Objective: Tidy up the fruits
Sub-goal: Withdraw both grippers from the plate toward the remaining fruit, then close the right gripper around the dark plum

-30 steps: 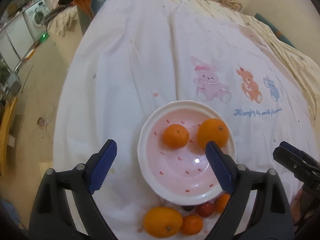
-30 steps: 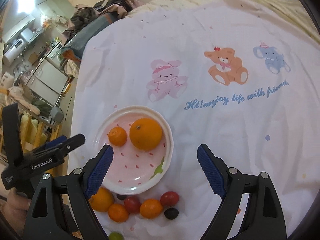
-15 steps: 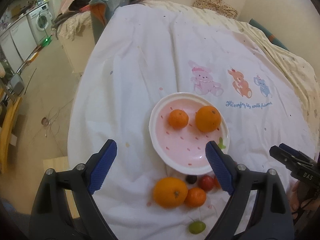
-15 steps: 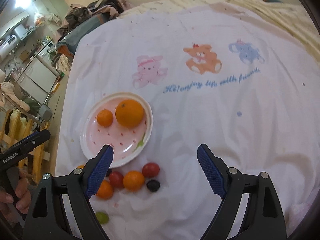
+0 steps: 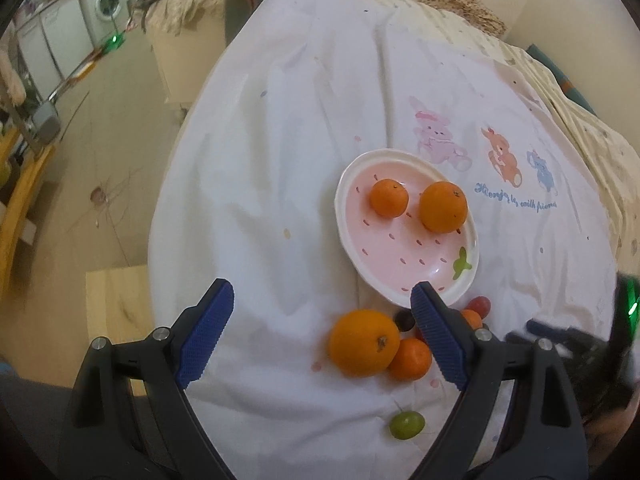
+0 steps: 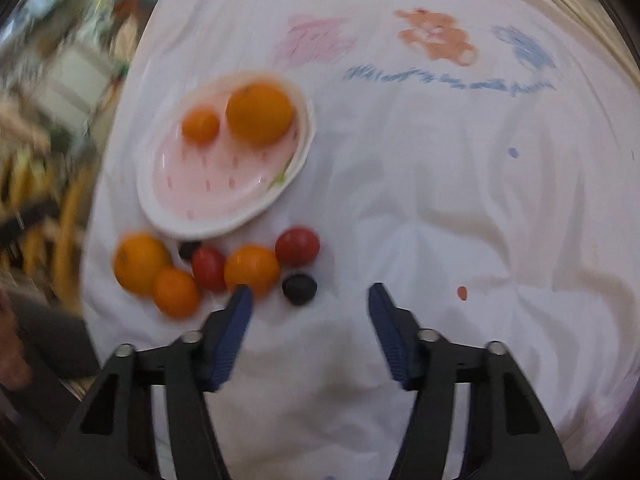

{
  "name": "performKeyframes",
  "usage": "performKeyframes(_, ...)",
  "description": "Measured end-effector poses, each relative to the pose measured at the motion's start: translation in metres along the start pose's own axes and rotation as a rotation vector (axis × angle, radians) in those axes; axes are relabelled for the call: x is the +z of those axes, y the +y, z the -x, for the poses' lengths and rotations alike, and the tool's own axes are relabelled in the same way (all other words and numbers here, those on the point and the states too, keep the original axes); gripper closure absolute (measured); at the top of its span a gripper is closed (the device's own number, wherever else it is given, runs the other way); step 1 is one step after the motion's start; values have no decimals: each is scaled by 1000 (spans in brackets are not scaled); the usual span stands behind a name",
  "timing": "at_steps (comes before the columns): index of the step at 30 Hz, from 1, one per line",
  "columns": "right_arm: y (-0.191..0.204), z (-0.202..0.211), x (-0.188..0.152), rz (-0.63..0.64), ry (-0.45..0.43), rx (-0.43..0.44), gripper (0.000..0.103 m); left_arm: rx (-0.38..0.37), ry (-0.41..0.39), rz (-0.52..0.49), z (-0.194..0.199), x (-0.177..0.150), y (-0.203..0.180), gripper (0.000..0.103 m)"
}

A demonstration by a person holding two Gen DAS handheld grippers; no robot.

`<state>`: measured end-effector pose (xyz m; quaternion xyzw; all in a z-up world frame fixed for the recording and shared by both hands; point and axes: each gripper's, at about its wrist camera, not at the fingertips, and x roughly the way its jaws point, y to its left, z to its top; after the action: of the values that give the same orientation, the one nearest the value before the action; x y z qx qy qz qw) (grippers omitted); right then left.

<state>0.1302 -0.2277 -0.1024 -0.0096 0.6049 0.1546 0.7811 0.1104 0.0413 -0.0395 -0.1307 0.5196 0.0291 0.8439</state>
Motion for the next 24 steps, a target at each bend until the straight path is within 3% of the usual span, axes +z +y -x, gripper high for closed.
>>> performKeyframes(6,21,-27,-6,158,59,-116,53,-4,39,46,-8,1,6,15)
performKeyframes(14,35,-50,-2,270,91,-192,60,1,62,54,-11,1,9,15)
performKeyframes(17,37,-55,2,287,89,-199,64,0,49,54,-10,2,9,15)
performKeyframes(18,36,-56,3,288,95,-187,78,-3,48,54,-10,3,8,15)
performKeyframes(24,27,-48,5,244,106,-120,78,-1,57,58,-13,3,8,15)
